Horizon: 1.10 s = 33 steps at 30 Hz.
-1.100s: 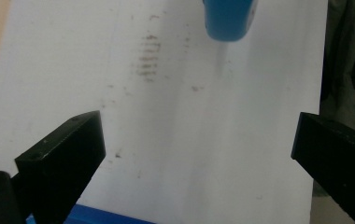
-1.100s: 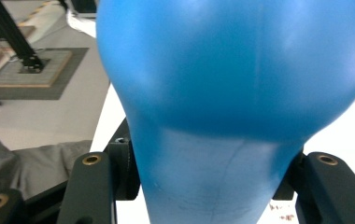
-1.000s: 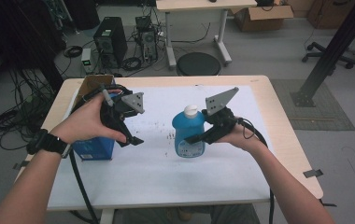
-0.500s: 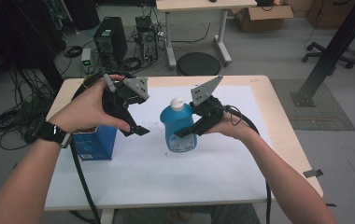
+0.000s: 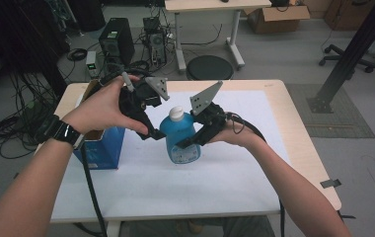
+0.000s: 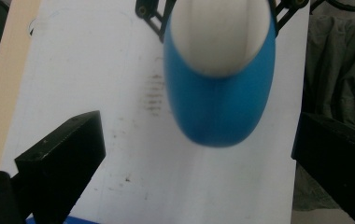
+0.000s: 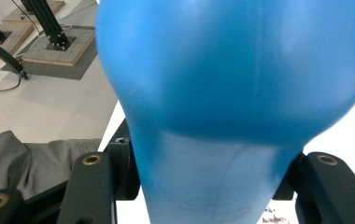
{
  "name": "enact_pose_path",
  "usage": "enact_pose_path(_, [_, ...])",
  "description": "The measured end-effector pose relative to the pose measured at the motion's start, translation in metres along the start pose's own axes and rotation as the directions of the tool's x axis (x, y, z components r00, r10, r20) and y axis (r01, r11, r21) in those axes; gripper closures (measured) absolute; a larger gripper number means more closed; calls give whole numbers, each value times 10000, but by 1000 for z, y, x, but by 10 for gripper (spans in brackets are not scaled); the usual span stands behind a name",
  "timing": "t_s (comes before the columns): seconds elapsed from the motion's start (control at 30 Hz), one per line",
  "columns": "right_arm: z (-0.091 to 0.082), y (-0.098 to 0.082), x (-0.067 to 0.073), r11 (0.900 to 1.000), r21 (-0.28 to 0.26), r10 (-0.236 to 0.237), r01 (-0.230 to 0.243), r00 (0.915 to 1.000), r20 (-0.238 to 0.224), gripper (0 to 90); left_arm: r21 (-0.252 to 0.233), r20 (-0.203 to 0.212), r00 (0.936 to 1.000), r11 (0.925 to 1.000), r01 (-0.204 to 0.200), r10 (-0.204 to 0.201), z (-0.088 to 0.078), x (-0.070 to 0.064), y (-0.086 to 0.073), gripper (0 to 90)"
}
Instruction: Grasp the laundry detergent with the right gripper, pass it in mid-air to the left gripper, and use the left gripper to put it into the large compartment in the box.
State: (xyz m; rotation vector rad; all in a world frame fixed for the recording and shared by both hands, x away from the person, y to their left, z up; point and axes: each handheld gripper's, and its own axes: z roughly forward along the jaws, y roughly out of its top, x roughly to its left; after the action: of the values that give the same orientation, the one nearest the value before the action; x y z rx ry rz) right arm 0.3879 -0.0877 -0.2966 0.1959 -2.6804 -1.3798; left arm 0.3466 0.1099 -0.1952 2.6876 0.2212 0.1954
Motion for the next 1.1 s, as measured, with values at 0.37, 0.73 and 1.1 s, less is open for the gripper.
enact_pose_path(0.37, [3,6,-1,9999,-42,-98,98,9999,52,434,391,207,9998,9992,11,-20,16,-1,17,35])
enact_pose_path(0.73, [1,5,0,10000,-68,-33,34,9999,145,434,511,176,9998,9987,82,-91,26,-1,28,38])
enact_pose_path(1.1, [-2,4,0,10000,-59,1,1,9997,226,434,500,213,9998,9987,-67,57,29,-3,35,96])
